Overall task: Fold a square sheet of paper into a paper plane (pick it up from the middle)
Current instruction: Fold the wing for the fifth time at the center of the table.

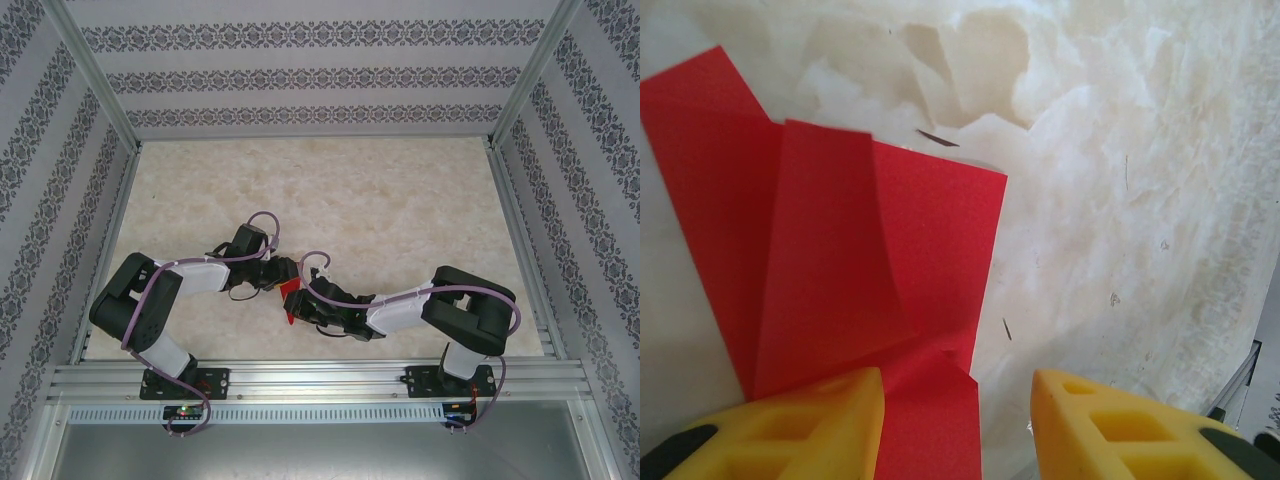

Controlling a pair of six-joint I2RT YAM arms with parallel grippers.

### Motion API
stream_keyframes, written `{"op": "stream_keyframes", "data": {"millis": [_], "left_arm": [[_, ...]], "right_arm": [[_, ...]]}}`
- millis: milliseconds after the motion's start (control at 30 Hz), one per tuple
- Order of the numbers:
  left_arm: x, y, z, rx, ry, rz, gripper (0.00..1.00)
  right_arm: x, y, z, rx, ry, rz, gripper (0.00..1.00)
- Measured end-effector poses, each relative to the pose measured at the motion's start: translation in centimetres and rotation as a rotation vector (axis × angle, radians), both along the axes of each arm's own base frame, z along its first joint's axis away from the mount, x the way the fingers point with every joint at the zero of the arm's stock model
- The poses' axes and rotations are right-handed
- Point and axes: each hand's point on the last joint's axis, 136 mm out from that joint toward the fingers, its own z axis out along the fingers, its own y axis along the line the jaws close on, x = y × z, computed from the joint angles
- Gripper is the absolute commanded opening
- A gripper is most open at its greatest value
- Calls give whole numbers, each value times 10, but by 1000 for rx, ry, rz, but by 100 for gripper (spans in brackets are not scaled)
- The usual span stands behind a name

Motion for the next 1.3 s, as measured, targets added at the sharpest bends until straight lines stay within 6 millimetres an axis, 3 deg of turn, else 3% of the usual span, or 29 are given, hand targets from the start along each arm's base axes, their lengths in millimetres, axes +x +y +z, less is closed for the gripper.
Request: {"op": "stream_keyframes", "data": {"millis": [167, 567, 1300], "left_arm": [[0, 0, 0, 0, 0, 0, 44], [0, 0, 0, -2, 2, -2, 44], [-2, -1, 0, -9, 9, -8, 44]], "right_arm": [[-6, -3, -7, -36, 15, 9, 10], [-13, -1, -22, -111, 44, 35, 7], [-29, -2, -21, -169, 86, 50, 18]]}}
